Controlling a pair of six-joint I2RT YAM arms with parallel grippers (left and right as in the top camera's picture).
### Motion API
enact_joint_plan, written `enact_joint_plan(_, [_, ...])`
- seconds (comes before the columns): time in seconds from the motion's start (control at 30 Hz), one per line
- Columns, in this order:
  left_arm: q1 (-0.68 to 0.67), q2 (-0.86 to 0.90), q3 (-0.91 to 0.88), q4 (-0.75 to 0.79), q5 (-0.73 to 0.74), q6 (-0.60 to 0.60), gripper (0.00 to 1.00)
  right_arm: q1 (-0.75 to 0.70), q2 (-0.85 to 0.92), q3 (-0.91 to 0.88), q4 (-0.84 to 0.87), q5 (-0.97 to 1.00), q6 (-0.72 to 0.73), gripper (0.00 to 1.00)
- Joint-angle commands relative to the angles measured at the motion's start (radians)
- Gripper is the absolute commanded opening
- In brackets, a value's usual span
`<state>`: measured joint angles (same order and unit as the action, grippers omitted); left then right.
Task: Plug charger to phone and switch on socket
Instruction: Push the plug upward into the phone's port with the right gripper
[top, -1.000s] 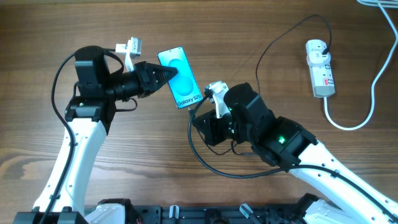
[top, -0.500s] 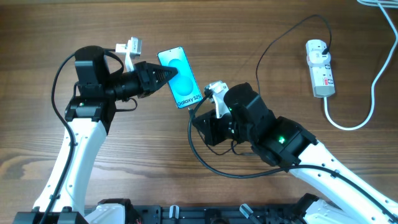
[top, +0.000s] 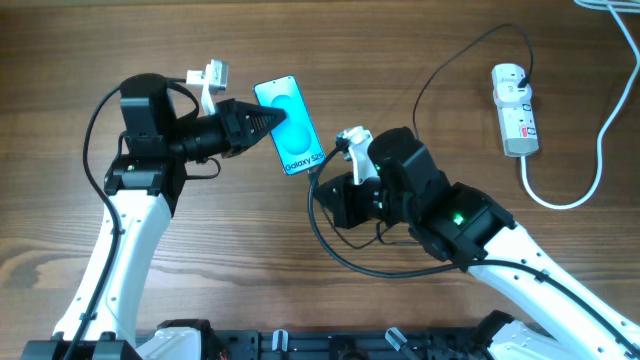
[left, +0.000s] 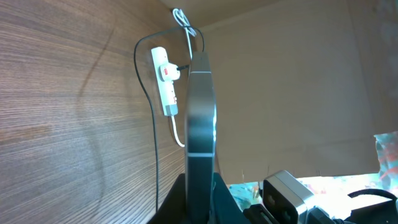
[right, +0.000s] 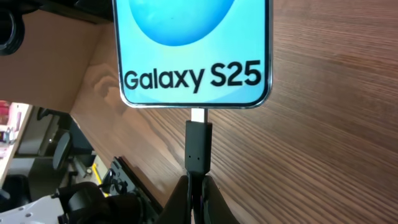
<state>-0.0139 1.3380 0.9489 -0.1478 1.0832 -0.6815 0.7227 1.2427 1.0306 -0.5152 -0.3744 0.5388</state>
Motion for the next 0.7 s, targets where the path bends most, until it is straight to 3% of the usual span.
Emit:
enact_joint_plan(0.0, [-0.002,-0.014,0.012,0.010,0.035,0.018,0.04,-0.004,0.003,0.018,0.006,-0.056,0.014,0.04])
enact_joint_plan(0.67, [-0.002,-0.014,0.012,0.010,0.035,0.021,0.04,-0.004,0.003,0.018,0.009,-0.021,0.013,0.04])
